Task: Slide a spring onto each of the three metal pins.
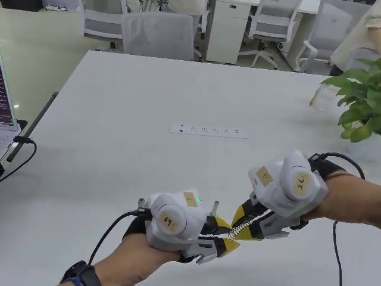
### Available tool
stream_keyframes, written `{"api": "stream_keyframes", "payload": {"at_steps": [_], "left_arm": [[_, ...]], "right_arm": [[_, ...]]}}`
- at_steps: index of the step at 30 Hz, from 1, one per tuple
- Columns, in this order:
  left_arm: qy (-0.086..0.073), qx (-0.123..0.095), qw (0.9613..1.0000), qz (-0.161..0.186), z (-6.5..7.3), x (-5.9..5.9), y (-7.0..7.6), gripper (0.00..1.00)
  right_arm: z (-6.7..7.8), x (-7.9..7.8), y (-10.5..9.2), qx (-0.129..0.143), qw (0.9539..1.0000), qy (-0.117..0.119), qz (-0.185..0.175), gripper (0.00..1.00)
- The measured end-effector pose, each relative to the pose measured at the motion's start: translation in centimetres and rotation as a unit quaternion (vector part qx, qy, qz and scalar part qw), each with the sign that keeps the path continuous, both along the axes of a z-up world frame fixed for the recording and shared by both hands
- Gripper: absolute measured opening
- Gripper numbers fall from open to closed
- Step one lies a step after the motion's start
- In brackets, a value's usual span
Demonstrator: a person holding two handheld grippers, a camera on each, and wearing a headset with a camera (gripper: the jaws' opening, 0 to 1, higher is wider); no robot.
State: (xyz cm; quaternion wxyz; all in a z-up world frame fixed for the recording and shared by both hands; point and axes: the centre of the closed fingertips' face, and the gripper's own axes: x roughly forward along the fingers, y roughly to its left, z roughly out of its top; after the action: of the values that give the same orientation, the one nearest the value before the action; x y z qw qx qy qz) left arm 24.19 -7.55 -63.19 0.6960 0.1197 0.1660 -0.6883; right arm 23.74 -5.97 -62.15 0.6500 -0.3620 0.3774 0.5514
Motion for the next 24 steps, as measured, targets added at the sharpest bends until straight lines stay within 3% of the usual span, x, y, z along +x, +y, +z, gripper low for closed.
{"api": "stream_keyframes", "payload": {"at_steps": [15, 24], "left_arm": [[0.010, 0.012, 0.9989, 0.045, -0.8, 1.5, 3.5, 0.19], [0.015, 0.021, 0.9963, 0.081, -1.5, 2.8, 6.4, 0.21]], "right_arm": [[-1.3, 1.2, -0.8, 0.004, 0.9995, -0.004, -0.031, 0.08], [-2.1, 2.0, -1.5, 0.002, 0.9991, 0.000, -0.043, 0.08]]}}
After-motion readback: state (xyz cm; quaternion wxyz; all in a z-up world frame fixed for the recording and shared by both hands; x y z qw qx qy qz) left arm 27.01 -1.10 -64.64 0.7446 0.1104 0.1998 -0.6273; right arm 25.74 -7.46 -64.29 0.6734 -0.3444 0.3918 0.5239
